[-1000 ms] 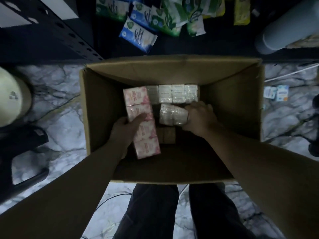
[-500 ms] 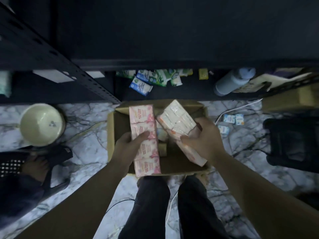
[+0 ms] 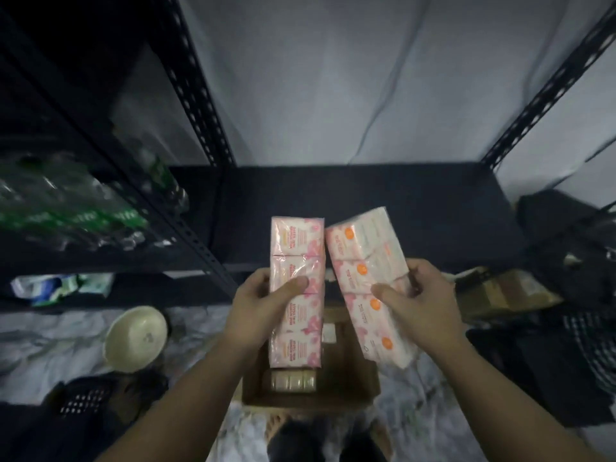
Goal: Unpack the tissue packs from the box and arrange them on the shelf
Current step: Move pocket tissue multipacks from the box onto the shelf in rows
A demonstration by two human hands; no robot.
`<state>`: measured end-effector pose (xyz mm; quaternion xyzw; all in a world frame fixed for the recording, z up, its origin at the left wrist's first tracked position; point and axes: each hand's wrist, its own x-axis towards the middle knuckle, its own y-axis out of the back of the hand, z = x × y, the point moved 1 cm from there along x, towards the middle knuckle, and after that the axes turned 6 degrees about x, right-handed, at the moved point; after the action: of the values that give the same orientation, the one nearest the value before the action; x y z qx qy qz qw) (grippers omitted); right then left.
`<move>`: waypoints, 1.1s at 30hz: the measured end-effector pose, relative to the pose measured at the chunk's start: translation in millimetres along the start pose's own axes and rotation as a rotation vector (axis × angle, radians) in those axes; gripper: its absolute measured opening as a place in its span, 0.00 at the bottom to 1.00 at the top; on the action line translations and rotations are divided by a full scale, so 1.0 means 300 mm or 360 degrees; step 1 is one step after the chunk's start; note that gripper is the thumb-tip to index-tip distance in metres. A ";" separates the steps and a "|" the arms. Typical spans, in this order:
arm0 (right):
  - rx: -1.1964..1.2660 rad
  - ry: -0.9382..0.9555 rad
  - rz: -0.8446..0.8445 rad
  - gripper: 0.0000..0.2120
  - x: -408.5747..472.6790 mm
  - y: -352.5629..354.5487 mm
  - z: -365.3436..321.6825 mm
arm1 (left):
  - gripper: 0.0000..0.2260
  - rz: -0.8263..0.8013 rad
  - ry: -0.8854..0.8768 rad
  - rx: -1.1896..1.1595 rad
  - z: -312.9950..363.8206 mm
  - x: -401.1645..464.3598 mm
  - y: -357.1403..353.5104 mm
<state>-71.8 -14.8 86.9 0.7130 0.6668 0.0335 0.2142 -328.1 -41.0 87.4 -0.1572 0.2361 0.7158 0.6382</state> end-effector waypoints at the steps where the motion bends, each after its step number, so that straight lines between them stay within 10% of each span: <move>1: 0.0050 0.0070 0.0021 0.19 -0.010 0.029 -0.076 | 0.20 0.0004 -0.0078 -0.0003 0.076 -0.030 0.004; 19: 0.0649 0.1110 0.0283 0.19 -0.129 0.468 -0.987 | 0.18 0.0099 -0.1100 0.0038 1.056 -0.546 0.088; 33: 0.0492 0.1389 0.0580 0.16 -0.041 0.761 -1.302 | 0.13 0.0229 -0.1387 0.0985 1.594 -0.598 0.151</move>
<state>10.5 70.9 523.8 0.7609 0.5559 0.2664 -0.2026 -312.1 62.6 589.2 0.3663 0.1595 0.6534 0.6430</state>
